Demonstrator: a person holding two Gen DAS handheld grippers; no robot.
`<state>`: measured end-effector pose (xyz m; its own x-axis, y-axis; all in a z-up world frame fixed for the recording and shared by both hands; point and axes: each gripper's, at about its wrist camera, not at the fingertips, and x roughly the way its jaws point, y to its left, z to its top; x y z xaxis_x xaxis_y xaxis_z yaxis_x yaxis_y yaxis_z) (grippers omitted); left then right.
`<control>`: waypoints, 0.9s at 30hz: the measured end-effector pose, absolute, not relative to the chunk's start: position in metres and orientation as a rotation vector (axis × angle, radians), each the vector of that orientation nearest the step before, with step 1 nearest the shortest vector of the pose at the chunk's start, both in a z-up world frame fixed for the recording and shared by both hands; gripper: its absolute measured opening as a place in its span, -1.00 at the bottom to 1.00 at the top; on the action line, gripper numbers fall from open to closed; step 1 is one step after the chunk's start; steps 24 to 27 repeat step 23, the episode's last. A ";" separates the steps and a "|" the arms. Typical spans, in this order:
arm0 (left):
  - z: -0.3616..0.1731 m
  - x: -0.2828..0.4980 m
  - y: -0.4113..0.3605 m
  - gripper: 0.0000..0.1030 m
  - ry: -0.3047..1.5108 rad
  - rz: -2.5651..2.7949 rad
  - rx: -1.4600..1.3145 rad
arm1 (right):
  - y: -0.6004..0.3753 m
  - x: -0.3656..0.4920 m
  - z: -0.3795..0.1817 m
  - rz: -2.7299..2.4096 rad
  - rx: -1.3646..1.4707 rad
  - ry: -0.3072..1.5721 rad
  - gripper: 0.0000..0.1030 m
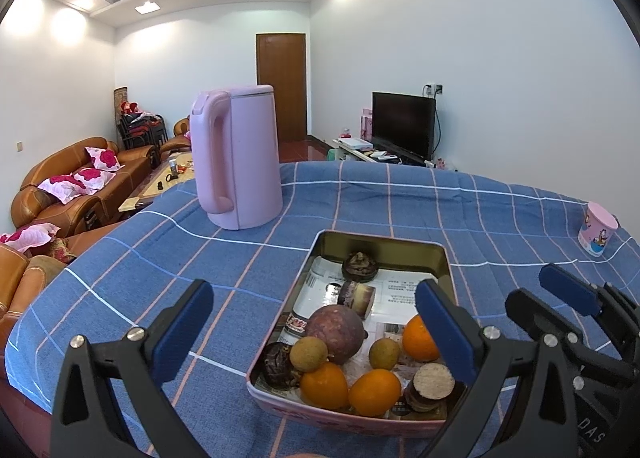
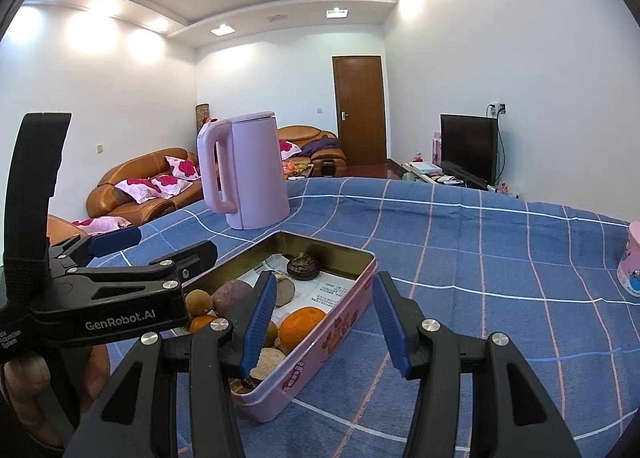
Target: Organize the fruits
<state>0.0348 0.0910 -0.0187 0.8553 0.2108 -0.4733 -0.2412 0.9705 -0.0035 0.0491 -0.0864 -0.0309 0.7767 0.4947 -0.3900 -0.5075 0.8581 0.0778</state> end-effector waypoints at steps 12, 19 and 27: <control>-0.020 0.035 0.090 1.00 0.494 0.256 -0.053 | -0.088 0.049 -0.032 0.541 -0.033 0.416 0.01; -0.018 0.032 0.087 1.00 0.482 0.253 -0.045 | -0.090 0.049 -0.033 0.539 -0.032 0.417 0.01; -0.018 0.032 0.087 1.00 0.483 0.246 -0.045 | -0.094 0.049 -0.033 0.528 -0.038 0.417 0.01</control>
